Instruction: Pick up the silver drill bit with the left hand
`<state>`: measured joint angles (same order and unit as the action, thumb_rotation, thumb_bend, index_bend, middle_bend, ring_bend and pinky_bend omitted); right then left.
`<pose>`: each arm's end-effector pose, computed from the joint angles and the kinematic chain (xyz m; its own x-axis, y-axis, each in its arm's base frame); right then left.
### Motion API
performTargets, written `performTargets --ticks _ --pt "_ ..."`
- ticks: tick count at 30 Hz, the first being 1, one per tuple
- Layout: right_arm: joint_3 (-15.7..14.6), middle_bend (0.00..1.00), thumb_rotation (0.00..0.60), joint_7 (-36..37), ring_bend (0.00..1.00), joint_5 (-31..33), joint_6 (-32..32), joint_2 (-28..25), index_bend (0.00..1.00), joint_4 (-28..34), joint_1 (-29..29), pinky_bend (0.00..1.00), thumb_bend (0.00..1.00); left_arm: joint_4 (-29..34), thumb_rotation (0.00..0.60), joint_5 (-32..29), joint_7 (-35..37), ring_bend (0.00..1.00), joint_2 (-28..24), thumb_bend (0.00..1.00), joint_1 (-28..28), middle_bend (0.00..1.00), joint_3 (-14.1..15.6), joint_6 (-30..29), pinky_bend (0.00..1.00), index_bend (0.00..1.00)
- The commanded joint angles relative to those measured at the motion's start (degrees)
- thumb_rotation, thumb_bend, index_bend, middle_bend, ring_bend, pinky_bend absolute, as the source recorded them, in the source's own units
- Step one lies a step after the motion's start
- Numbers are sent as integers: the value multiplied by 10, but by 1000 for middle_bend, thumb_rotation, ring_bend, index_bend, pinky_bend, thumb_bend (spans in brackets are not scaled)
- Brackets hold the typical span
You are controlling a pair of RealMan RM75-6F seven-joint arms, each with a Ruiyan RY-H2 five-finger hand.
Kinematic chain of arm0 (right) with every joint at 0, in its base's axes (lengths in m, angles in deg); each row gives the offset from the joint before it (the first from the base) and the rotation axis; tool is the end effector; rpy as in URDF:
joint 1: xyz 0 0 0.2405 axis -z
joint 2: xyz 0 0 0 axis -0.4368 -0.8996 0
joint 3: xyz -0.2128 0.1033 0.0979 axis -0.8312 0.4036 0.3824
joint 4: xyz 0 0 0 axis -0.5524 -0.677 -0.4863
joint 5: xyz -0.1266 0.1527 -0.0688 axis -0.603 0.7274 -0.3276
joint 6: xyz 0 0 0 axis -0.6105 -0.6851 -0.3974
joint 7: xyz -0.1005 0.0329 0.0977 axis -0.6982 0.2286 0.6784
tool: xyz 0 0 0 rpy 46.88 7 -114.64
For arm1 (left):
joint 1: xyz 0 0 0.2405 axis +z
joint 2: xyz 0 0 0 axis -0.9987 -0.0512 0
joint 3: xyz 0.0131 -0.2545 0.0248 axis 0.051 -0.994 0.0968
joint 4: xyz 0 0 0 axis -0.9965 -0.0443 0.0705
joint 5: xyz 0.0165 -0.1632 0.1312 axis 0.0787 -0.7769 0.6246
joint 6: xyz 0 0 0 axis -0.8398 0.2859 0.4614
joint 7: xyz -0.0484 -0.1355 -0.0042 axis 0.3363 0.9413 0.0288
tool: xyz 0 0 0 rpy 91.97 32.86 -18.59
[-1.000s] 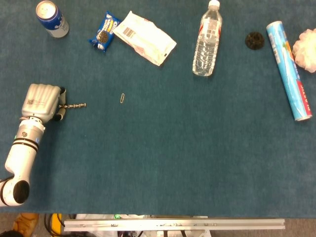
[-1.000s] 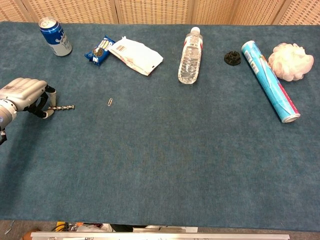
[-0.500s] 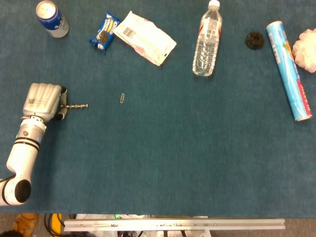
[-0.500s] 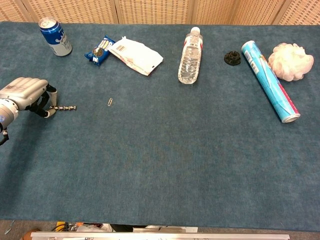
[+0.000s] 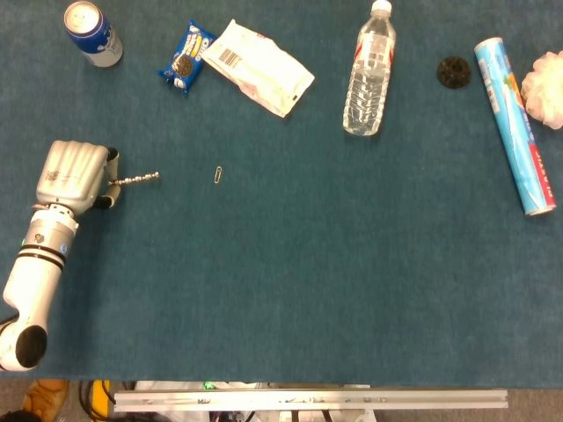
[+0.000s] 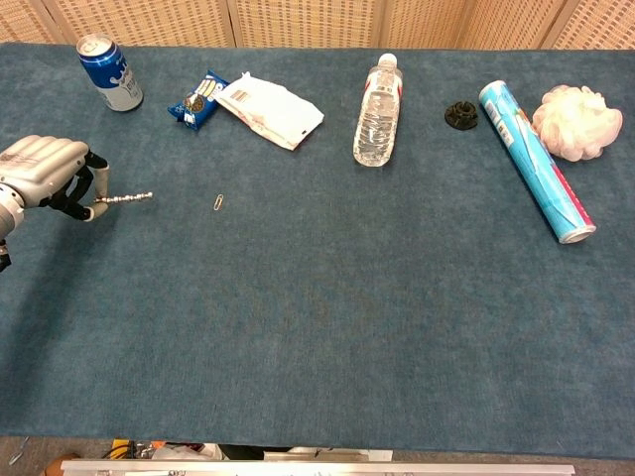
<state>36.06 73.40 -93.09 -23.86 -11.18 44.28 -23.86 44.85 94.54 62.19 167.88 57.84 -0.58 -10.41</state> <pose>-0.3249 -0.1471 0.2219 0.4217 0.1074 0.9003 -0.9066 0.0679 0.4165 -0.2822 0.3065 0.0230 0.5894 0.3108 0.7457 0.8047 -0.1447 -0.5758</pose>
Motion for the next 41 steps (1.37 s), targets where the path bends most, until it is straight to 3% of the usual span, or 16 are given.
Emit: performTargets --ticks 1,17,28,41 --pt "0 380 600 1 379 0 1 1 432 -1 0 537 358 26 600 15 -3 757 -16 379 2 785 0 -16 715 586" --pt "-2 380 600 13 379 -5 -10 0 432 -7 7 537 358 105 600 31 -42 757 -22 379 -35 785 -12 -10 715 587" --pt "-3 380 600 21 379 -4 -20 -3 432 -10 16 537 357 78 600 -2 -83 757 19 379 -67 785 -17 10 715 587" --pt "-1 380 600 23 379 -1 -19 -2 432 -13 17 537 357 58 600 -25 -91 757 31 379 -75 785 -12 13 715 587"
